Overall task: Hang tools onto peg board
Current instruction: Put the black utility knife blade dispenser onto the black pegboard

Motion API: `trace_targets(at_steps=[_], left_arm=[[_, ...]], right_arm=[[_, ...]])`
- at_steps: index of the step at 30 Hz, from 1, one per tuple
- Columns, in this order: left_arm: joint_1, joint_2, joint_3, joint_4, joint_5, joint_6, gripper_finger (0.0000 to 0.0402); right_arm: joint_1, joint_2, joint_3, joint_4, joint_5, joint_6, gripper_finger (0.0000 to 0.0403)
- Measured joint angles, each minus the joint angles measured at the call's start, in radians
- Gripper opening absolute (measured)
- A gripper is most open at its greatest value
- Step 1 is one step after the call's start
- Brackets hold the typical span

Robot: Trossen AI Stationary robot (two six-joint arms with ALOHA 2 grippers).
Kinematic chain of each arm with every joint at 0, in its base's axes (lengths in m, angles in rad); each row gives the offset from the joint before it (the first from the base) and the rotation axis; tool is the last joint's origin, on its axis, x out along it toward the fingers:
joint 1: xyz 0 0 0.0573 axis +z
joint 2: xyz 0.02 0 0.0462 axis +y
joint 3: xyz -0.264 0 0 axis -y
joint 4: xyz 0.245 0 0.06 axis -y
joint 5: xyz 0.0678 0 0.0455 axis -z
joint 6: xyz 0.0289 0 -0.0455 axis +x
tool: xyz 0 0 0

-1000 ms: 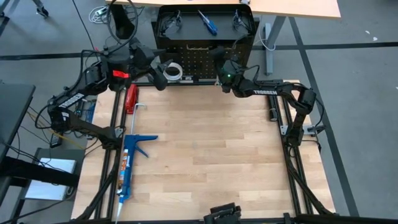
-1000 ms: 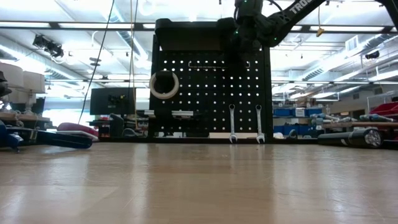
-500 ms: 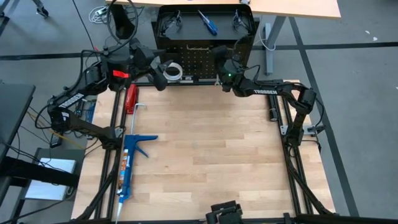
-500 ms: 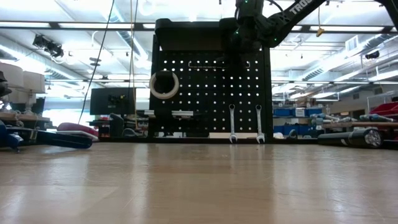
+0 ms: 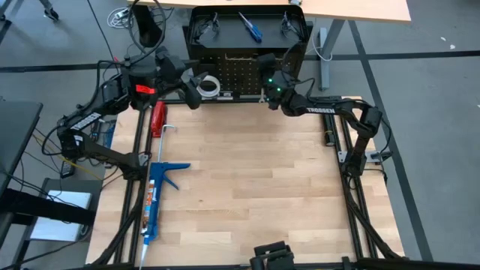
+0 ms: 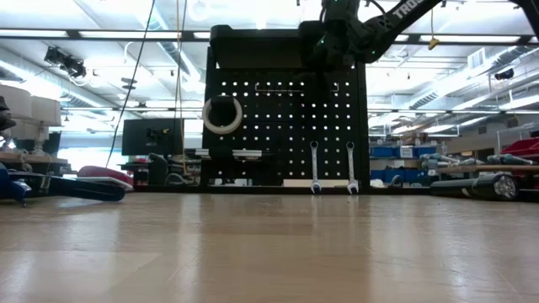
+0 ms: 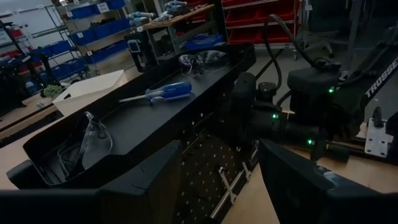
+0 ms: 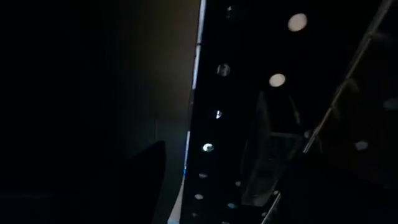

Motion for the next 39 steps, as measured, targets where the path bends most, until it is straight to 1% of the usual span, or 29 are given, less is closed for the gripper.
trace_targets(at_steps=[6,10,15,21,24,27,29,31,33,36,39], left_arm=[[0.0,0.0,0.0,0.0,0.03,-0.01,0.0218],[0.0,0.002,0.001,-0.045,0.066,-0.009,0.0218],[0.0,0.05,0.001,-0.071,0.157,0.005,0.0219],[0.0,0.135,-0.007,-0.065,0.161,0.05,0.0218],[-0.001,0.155,-0.037,-0.019,0.158,0.093,0.0212],[-0.008,0.161,-0.089,0.061,0.103,0.156,0.0199],[-0.007,0.162,-0.143,0.146,0.092,0.201,0.0187],[-0.007,0.162,-0.209,0.241,0.093,0.212,0.0175],[-0.007,0.162,-0.282,0.334,0.087,0.19,0.0163],[-0.007,0.164,-0.392,0.51,0.026,0.144,0.0147],[-0.005,0.164,-0.496,0.754,-0.019,0.139,0.0135]], right_arm=[[0.0,-0.015,0.001,-0.018,-0.012,-0.079,0.0284],[0.0,-0.015,0.001,-0.024,-0.012,-0.052,0.028],[0.002,-0.016,0.001,-0.026,-0.016,-0.02,0.0274],[0.002,-0.017,0.001,-0.031,-0.017,-0.014,0.0265],[0.001,-0.017,0.001,-0.031,-0.023,-0.013,0.0261],[-0.001,-0.017,0.001,-0.027,-0.036,-0.013,0.0259],[-0.001,-0.017,0.001,-0.024,-0.037,-0.013,0.0259],[-0.001,-0.017,0.001,-0.02,-0.037,-0.013,0.0259],[-0.001,-0.017,0.001,-0.016,-0.037,-0.013,0.0259],[-0.001,-0.017,0.001,0.0,-0.038,-0.015,0.0259],[-0.001,-0.017,0.001,0.004,-0.038,-0.015,0.0259]])
